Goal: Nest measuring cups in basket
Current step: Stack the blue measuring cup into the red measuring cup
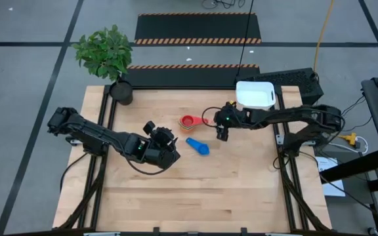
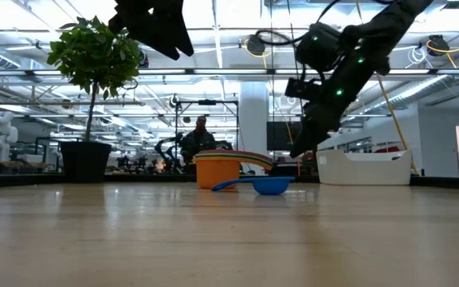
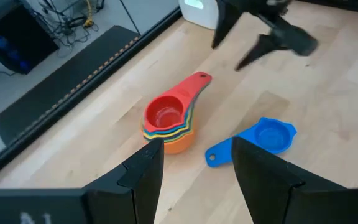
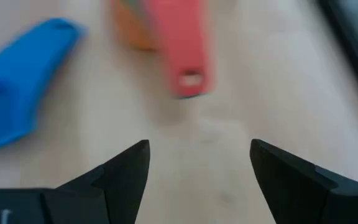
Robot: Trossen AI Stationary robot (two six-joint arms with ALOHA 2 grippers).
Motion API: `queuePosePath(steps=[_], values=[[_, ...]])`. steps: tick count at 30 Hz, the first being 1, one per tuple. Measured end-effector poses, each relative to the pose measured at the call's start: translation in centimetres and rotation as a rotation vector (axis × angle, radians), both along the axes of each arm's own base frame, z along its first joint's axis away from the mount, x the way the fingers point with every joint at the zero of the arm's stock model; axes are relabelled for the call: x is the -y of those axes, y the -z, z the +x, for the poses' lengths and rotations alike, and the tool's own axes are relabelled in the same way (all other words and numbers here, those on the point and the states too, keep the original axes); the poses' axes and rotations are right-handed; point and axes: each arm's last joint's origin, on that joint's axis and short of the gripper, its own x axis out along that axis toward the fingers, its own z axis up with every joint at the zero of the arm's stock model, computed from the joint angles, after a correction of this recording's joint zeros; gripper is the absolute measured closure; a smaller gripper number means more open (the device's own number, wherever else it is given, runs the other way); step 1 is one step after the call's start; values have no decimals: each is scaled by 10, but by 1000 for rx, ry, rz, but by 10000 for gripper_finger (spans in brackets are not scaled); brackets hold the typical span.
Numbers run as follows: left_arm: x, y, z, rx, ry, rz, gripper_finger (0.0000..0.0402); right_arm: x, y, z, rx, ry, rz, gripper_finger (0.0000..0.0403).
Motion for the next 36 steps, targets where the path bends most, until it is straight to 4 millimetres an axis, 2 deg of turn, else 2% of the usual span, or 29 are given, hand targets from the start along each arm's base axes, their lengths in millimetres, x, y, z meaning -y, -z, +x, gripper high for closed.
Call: queuePosePath(steps=[4, 8, 15, 20, 25, 31, 36], values=[[3, -2, 2, 34, 15, -32, 211, -20, 4, -7, 42, -155, 90, 131], [9, -4, 4, 66, 45, -44, 211, -43, 10, -11, 74, -262, 65, 131], [21, -5, 2, 88, 86, -51, 211, -91, 18, -12, 171, -564, -87, 131], [26, -6, 2, 105, 98, -58, 211, -114, 21, -18, 191, -659, -274, 136], [28, -8, 4, 137, 109, -65, 211, -125, 25, -24, 161, -679, -342, 156], [29, -9, 5, 152, 110, -70, 211, -129, 26, -24, 151, -654, -376, 174], [29, -9, 5, 151, 115, -65, 211, -130, 40, -21, 98, -662, -403, 175]])
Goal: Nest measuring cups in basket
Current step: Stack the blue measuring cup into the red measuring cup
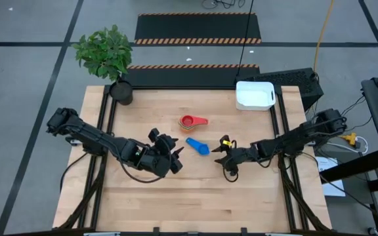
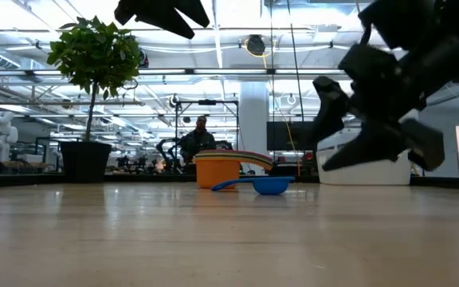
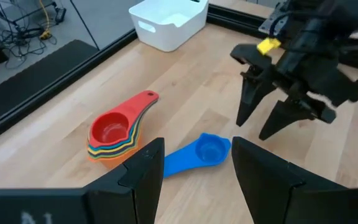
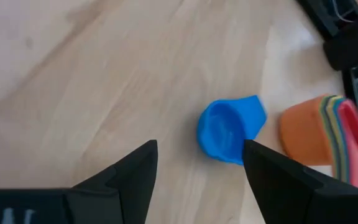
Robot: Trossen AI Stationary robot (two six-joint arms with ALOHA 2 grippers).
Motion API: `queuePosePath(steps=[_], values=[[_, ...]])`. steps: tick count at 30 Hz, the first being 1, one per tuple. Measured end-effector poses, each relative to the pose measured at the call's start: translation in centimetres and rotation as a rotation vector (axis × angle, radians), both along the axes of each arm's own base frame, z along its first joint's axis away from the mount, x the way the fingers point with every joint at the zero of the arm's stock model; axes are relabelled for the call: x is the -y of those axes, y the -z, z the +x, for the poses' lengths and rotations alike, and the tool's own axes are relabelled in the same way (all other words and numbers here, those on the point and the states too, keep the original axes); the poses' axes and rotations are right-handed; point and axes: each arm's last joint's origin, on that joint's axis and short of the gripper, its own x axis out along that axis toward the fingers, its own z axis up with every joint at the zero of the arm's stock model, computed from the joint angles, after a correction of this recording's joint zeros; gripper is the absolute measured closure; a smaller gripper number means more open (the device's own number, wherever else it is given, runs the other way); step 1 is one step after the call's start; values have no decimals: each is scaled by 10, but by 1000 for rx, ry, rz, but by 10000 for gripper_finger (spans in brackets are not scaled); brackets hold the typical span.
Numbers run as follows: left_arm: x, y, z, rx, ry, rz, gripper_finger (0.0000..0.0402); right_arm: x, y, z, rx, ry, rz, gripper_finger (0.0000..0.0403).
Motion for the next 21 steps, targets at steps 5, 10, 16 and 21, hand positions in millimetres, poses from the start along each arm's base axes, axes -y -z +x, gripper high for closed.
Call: queuePosePath(steps=[5, 10, 16, 21], values=[[0, 0, 0, -3, 3, 5, 211, 2, 14, 9, -17, 1, -65, 176], [0, 0, 0, -6, 5, 9, 211, 3, 23, 19, -52, -4, -116, 176], [0, 0, 0, -8, 8, 12, 211, 3, 34, 32, -81, 23, -265, 176], [0, 0, 0, -9, 8, 12, 211, 1, 37, 40, -67, 3, -298, 177]])
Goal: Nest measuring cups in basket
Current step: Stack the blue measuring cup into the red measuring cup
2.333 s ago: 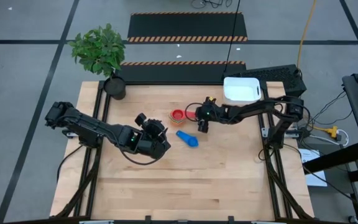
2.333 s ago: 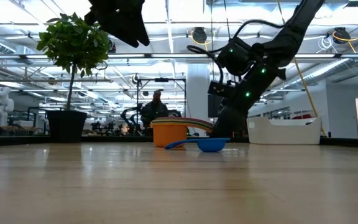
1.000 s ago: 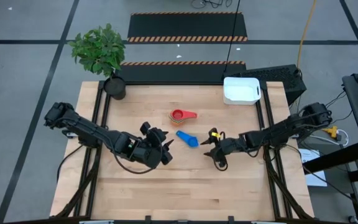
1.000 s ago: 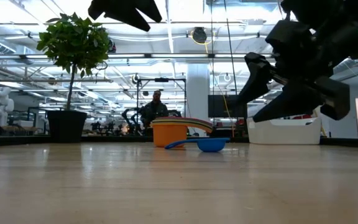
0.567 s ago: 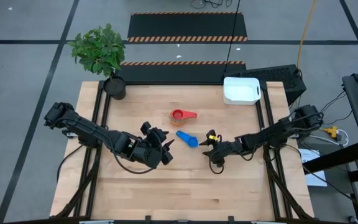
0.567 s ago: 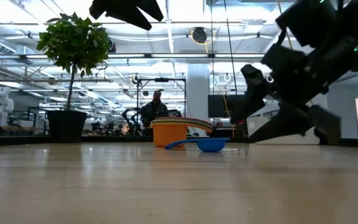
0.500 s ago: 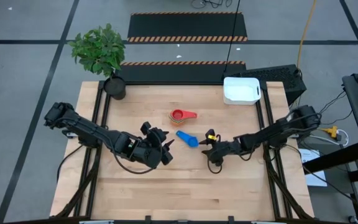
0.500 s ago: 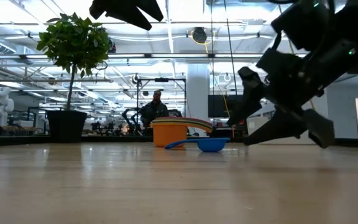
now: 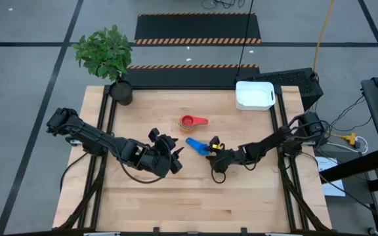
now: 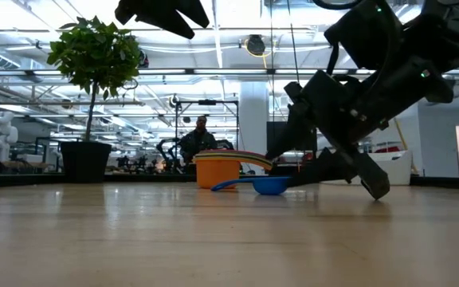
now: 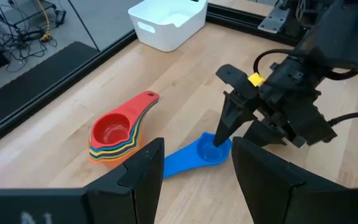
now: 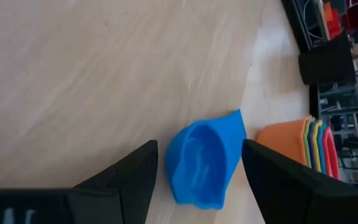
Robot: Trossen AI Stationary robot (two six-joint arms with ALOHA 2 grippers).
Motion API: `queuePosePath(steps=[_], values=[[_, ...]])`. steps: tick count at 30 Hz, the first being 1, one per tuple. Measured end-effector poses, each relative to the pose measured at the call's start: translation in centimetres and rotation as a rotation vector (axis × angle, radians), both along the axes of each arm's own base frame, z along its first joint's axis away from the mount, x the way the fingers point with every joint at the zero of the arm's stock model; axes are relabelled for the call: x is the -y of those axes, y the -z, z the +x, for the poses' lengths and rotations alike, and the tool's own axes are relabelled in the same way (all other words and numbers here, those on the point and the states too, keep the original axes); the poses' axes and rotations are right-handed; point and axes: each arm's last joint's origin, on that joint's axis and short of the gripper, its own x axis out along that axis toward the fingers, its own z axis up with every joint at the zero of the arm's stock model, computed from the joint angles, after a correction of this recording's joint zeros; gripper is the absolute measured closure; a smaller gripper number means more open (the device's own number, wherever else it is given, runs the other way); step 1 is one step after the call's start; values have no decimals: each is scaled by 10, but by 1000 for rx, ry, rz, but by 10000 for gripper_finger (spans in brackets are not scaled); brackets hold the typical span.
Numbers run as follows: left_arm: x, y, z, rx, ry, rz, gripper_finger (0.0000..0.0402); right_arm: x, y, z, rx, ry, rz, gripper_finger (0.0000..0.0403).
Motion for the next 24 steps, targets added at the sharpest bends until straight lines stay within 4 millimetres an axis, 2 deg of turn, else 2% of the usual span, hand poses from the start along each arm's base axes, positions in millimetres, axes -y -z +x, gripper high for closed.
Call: queuePosePath(steps=[10, 16, 24], values=[[1, 1, 0, -10, 13, -7, 211, -4, 1, -2, -1, 27, -31, 177], [1, 1, 0, -17, 23, -1, 211, -4, -10, -8, -11, 67, 57, 177], [1, 0, 0, -13, 25, -2, 211, -3, -17, -18, -71, 79, -8, 177]])
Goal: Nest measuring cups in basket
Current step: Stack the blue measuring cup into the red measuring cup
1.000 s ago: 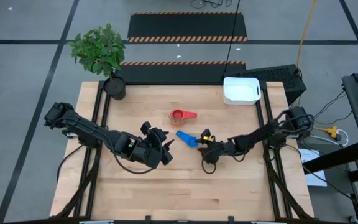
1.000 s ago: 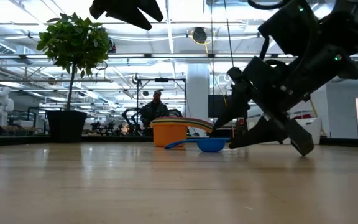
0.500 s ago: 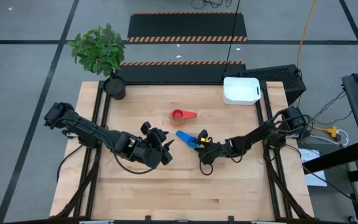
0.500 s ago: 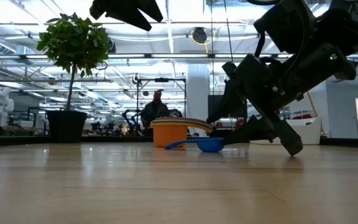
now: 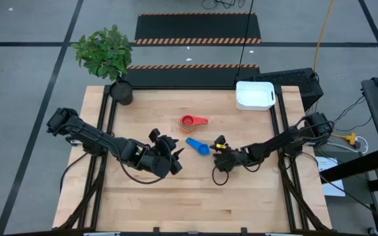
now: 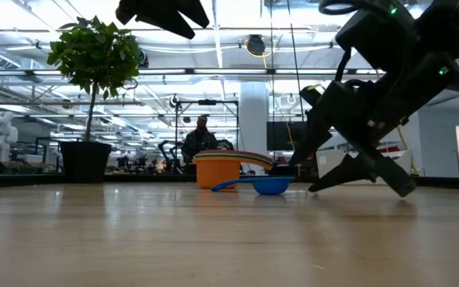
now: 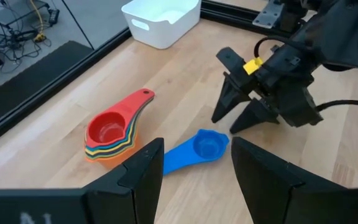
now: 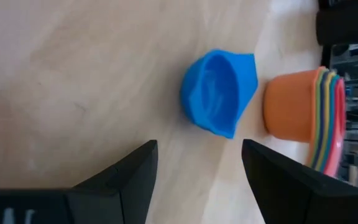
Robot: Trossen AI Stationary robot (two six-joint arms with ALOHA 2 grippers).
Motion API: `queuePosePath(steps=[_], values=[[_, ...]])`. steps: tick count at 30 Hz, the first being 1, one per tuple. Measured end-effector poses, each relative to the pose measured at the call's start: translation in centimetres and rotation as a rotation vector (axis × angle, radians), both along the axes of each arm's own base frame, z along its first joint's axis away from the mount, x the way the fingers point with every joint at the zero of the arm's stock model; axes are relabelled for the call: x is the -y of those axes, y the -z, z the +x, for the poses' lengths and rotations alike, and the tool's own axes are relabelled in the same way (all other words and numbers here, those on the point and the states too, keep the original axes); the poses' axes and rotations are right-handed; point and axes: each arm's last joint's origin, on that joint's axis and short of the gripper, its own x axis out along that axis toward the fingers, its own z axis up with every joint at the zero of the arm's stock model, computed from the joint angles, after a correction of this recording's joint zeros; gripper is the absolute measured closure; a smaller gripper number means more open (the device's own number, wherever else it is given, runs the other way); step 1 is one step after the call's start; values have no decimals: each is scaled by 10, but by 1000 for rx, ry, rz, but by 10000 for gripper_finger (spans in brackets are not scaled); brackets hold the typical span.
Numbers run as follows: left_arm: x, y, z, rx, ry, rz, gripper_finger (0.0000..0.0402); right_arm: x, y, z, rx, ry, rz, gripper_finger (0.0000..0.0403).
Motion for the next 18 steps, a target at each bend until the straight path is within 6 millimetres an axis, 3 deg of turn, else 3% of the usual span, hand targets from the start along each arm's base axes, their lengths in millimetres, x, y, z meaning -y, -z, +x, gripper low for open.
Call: queuePosePath(steps=[12, 18], values=[[0, 0, 0, 6, 1, -1, 211, -3, 7, 12, 45, -70, -66, 177], [0, 0, 1, 7, 2, 0, 211, -3, 8, 11, 44, -70, -66, 204]])
